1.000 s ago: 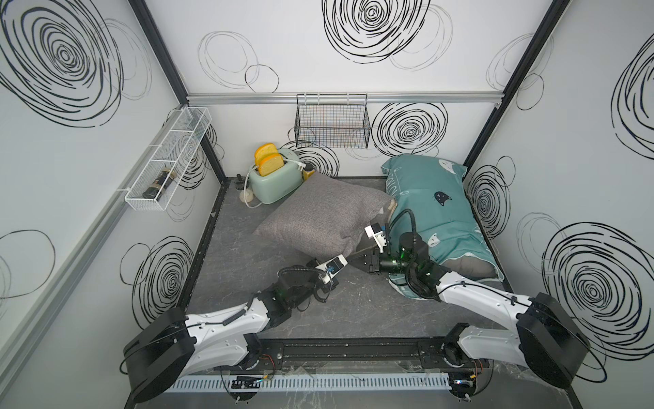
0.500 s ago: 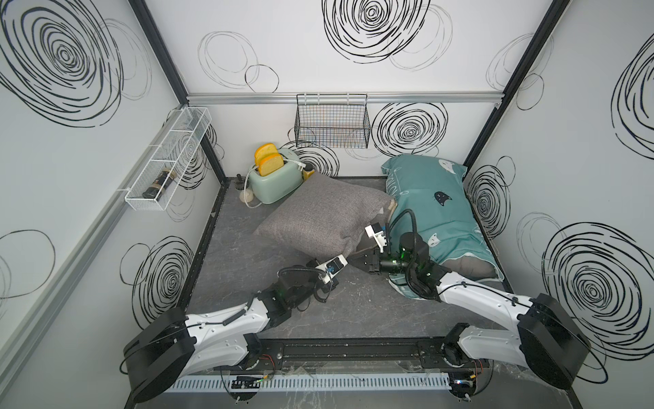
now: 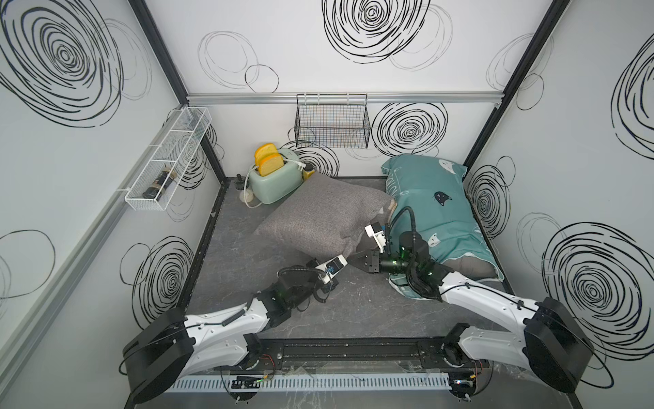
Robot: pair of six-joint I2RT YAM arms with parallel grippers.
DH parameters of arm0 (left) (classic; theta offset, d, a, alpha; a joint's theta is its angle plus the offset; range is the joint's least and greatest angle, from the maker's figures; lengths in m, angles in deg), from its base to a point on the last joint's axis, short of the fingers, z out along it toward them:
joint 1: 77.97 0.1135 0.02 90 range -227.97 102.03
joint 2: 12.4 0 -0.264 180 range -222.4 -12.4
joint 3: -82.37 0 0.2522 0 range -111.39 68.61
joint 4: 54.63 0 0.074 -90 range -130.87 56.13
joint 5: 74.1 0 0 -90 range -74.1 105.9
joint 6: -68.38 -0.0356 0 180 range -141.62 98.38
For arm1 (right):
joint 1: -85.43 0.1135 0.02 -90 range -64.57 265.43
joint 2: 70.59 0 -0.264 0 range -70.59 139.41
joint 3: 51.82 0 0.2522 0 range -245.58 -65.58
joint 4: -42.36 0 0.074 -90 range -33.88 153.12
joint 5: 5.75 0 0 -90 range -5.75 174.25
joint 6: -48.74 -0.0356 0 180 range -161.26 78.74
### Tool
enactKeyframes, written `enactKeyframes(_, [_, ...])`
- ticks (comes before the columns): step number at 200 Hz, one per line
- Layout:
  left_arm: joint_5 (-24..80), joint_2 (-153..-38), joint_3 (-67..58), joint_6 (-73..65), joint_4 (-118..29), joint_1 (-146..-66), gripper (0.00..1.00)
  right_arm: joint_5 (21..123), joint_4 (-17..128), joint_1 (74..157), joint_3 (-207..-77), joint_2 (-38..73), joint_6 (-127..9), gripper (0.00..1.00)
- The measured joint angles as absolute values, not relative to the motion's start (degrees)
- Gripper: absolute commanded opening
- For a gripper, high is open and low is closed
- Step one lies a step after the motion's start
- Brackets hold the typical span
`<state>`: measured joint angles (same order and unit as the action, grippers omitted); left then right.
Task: Zip up pillowcases
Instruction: Zip the zipper on the pillowcase.
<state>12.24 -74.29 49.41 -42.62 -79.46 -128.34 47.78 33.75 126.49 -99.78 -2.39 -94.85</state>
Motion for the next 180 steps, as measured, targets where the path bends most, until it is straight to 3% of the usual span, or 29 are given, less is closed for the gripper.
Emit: enactKeyframes(180, [10.2,-63.2,50.5,-37.7,-71.2,-128.7,0.00,66.5,49.6,128.6,-106.0,-4.0,-71.5,0.00])
